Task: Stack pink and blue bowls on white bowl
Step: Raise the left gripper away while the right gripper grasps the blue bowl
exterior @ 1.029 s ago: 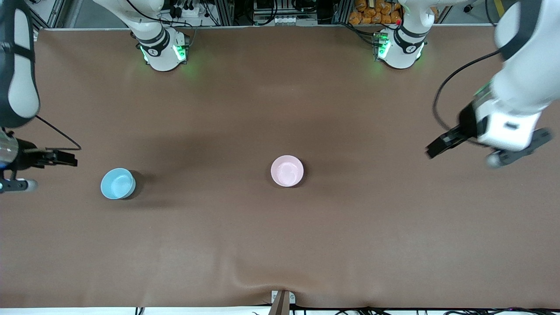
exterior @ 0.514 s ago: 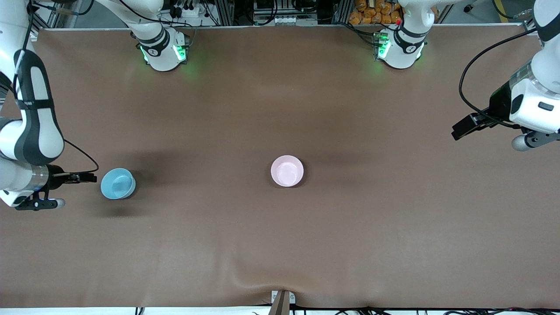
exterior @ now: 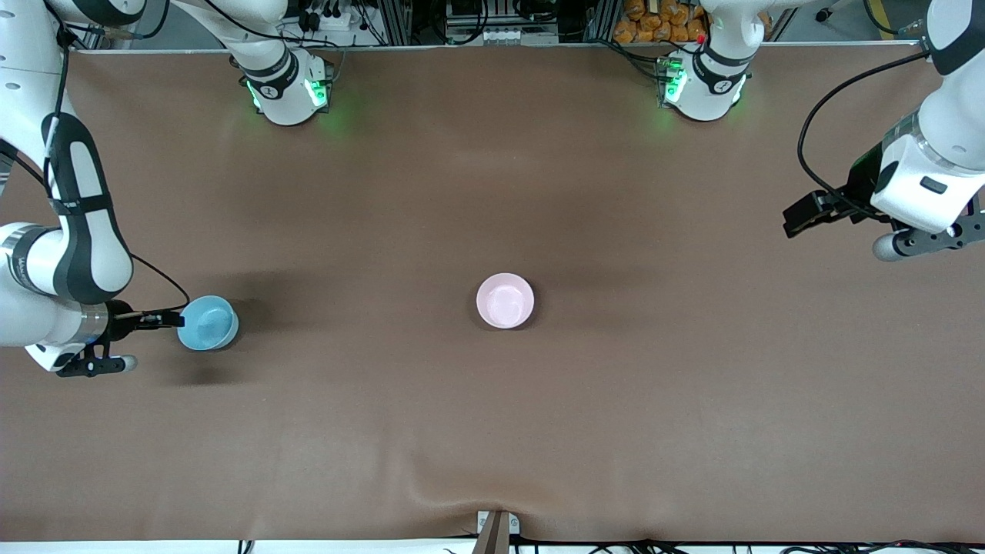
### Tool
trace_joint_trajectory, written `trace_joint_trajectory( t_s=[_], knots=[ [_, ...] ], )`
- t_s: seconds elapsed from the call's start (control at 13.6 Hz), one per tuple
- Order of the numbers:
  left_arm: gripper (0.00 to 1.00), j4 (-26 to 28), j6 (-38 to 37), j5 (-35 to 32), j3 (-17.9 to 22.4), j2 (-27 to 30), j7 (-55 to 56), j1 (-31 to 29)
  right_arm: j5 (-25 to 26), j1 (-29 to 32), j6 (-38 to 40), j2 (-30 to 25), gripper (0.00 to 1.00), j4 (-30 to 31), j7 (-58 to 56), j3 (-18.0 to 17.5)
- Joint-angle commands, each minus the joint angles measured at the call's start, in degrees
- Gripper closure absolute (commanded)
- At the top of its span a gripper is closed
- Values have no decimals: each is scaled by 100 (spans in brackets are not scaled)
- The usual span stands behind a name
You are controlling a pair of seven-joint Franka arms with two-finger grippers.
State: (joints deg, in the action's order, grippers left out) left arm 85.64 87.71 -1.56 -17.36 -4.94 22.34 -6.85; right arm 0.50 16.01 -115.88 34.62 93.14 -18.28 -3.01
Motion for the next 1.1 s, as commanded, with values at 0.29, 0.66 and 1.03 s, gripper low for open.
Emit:
trace_joint_trajectory(
  t_s=[0.29,0.66,1.03],
  knots=[
    [0,-12,-263,-54,31,204,8,-45,-42,122,-700,106,36,398,-281,-60],
    [0,-56,-263,-99,40,221,17,-448,-42,157,-813,115,68,477,-667,-60],
    [0,-82,-369,-90,57,485,-27,-650,-42,254,-1025,97,78,626,-888,-68]
  ],
)
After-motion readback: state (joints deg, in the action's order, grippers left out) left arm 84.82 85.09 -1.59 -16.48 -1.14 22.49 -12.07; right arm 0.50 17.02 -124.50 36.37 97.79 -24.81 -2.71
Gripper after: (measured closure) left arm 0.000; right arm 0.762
